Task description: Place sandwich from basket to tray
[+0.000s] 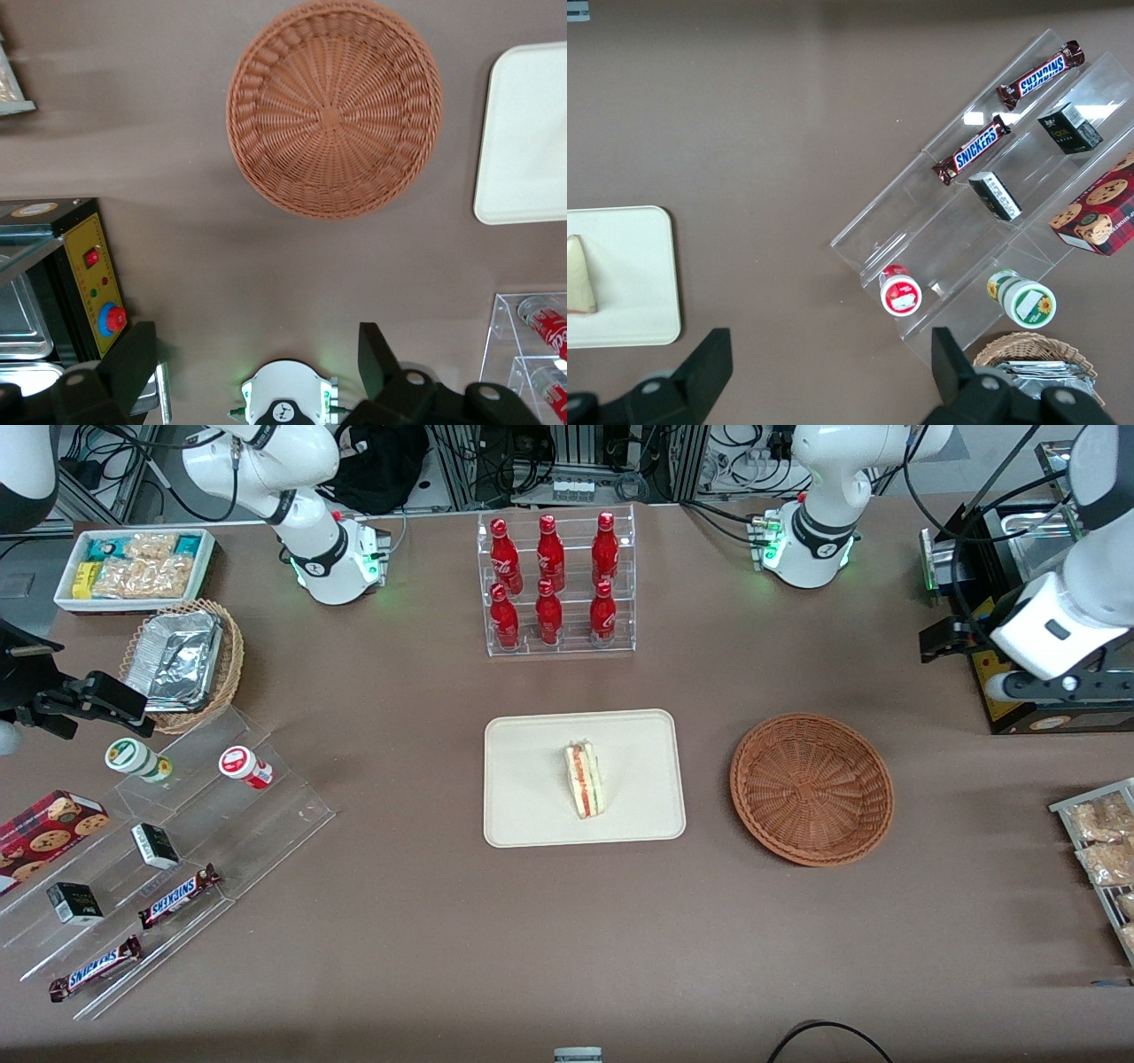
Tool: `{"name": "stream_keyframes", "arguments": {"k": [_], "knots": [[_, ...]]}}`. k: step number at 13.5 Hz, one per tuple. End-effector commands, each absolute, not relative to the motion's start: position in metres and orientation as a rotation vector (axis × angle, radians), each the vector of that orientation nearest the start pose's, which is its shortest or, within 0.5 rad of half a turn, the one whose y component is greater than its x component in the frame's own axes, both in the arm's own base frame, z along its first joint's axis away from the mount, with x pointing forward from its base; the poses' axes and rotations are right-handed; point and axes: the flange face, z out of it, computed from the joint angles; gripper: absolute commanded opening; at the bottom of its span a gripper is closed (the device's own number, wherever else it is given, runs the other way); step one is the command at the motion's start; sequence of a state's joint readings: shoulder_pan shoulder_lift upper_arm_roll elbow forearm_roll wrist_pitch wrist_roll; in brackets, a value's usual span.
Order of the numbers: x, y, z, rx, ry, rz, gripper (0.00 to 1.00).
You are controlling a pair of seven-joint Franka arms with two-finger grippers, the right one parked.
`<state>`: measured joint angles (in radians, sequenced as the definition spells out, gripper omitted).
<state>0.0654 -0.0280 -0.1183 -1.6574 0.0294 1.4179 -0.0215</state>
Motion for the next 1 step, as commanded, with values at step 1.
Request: {"name": "stream_keyframes", "arguments": {"k": [1], "knots": [[0.5264,-0.009,0.6034,-3.105,0.024,0.287,1.0]]}}
